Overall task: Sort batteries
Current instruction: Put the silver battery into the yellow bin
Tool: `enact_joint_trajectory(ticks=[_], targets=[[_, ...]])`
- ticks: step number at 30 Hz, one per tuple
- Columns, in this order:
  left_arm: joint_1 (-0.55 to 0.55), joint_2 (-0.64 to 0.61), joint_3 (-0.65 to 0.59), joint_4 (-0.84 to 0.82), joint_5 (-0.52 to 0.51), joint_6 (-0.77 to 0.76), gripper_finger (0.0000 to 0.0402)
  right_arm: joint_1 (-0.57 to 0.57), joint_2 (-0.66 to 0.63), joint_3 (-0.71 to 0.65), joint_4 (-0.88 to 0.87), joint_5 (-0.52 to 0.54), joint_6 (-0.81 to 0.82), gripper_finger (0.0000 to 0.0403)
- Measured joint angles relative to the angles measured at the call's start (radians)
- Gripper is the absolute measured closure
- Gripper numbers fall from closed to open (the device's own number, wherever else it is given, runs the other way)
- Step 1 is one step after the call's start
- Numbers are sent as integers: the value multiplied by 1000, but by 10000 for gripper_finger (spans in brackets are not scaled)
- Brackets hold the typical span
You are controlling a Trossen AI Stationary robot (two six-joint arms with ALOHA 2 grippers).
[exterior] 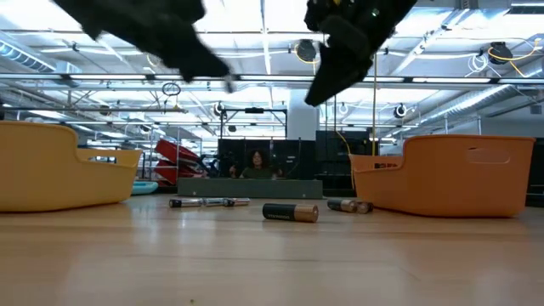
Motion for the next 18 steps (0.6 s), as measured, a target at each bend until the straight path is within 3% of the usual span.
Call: enact_joint_trajectory(ticks=[5, 11, 13, 18], targets=[[-53, -194, 0, -466, -24, -265, 353, -17, 0, -2, -72, 103, -21, 208], [-188, -242, -2, -963, -164, -665, 329, -50, 0, -34, -27, 147, -70, 217], [-226, -234, -14, -1018, -206, -760, 319, -62, 1, -59, 3, 139, -91, 218], [-271, -215, -18, -982, -205, -768, 264, -99, 1, -109, 87, 57, -127, 218]])
